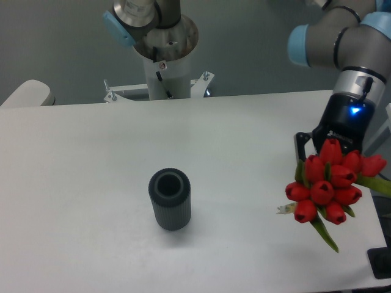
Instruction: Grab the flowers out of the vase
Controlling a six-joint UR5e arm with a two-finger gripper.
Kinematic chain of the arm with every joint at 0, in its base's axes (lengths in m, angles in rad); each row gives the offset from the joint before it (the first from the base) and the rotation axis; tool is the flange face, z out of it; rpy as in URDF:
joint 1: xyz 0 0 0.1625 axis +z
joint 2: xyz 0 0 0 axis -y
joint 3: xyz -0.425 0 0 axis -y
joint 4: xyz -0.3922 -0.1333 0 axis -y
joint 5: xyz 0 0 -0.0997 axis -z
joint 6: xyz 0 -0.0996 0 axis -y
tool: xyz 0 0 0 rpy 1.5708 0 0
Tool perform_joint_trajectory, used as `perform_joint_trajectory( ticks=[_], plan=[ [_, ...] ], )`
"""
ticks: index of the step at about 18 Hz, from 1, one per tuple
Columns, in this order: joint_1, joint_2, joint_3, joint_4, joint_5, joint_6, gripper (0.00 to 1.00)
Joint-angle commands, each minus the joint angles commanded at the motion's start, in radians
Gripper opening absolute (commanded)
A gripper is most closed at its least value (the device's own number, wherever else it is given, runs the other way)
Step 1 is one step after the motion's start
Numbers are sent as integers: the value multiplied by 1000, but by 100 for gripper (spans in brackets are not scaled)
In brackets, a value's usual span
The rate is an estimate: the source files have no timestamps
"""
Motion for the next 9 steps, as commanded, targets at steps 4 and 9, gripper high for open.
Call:
perform_joint_trajectory(
  ticks=[4, 9],
  plan=[
    [-5, -15, 5, 2, 5, 35, 32],
    [-12, -23, 2, 0, 40, 80, 32]
  ],
)
